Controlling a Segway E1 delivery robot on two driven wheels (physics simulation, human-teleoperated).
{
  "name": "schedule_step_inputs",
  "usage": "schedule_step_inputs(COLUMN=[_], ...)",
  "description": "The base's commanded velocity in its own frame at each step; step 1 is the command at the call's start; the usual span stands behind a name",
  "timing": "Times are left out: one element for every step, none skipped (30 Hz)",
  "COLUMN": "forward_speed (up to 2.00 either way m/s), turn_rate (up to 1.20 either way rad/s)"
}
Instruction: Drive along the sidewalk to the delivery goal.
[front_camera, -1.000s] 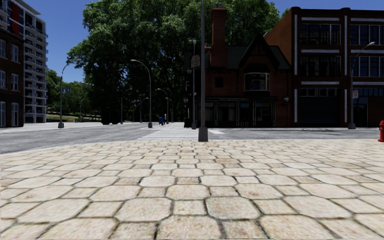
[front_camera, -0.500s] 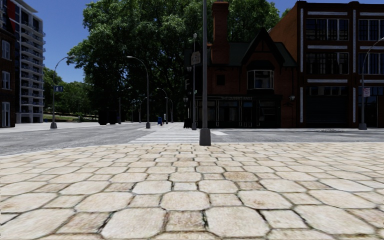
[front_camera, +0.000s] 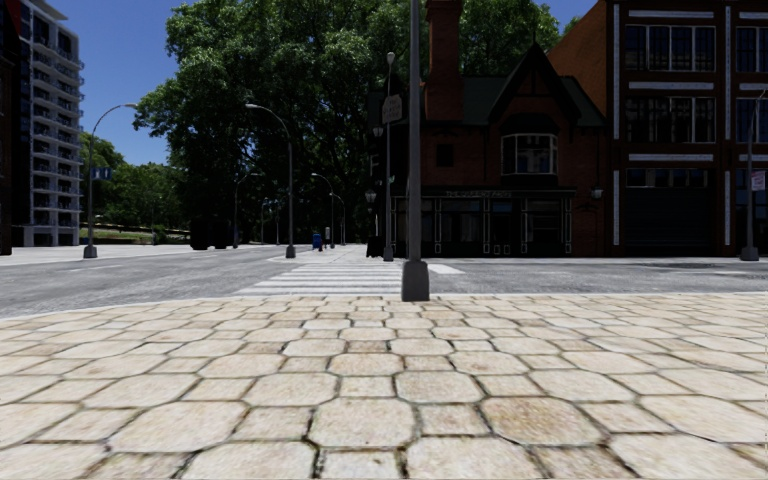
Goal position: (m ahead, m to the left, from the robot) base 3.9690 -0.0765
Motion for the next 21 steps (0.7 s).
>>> schedule_step_inputs(forward_speed=[2.0,2.0,2.0,2.0,2.0,2.0,2.0,2.0,2.0,2.0,2.0,2.0,2.0,2.0,2.0,2.0,2.0,2.0,2.0,2.0,2.0], turn_rate=[0.0,0.0,0.0,0.0,0.0,0.0,0.0,0.0,0.0,0.0,0.0,0.0,0.0,0.0,0.0,0.0,0.0,0.0,0.0,0.0,0.0])
